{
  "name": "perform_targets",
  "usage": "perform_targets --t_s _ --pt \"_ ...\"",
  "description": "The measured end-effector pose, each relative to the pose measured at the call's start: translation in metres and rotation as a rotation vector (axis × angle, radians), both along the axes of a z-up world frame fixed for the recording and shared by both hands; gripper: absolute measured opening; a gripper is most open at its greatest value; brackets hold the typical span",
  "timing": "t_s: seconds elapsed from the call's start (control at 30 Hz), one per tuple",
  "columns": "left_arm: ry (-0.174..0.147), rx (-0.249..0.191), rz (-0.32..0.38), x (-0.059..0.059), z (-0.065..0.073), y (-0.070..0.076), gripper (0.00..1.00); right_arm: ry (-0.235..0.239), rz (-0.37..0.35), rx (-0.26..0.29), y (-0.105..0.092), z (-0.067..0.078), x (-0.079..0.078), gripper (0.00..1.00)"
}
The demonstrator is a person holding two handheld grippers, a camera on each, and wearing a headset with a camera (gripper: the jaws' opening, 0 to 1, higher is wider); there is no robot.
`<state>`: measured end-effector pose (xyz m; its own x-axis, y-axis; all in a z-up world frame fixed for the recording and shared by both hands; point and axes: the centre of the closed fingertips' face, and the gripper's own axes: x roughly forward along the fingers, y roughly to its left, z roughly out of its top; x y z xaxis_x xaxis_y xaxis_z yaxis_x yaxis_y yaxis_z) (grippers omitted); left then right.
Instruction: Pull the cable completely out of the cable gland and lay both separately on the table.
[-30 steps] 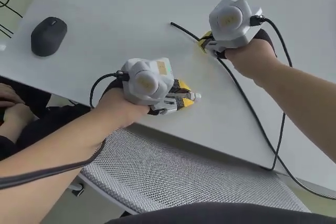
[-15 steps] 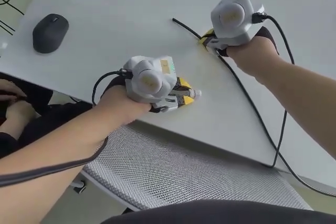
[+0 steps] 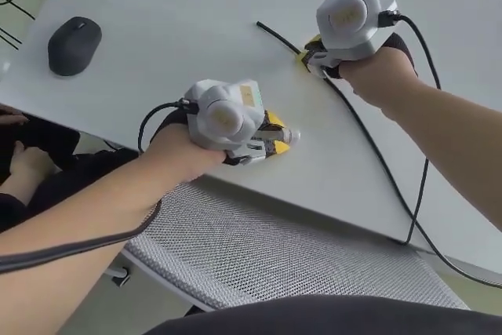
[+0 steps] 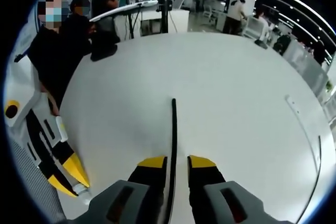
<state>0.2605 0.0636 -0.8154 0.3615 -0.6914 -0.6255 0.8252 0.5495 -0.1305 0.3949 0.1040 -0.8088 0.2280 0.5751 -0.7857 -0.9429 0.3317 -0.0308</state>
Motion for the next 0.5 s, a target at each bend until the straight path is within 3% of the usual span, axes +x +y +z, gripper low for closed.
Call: perform_targets --t_s 0.13,0.3,0.37,0.5 --pt "-0.006 0.008 0.001 0.0 0.004 0.001 0.22 -0.017 -0.005 0.022 -0.003 0.014 -0.001 0.14" --pt "-0.017 0.012 0.011 0.001 0.011 0.003 0.27 -0.019 -0.035 0.089 -0.007 0.039 -0.005 0.18" --pt "-0.021 0.01 0.016 0.002 0.015 0.004 0.29 -0.017 -0.037 0.11 -0.01 0.039 -0.006 0.22" --pt "-0.033 0.003 0.03 0.003 0.028 0.009 0.33 -0.022 -0.054 0.166 -0.019 0.062 -0.015 0.28"
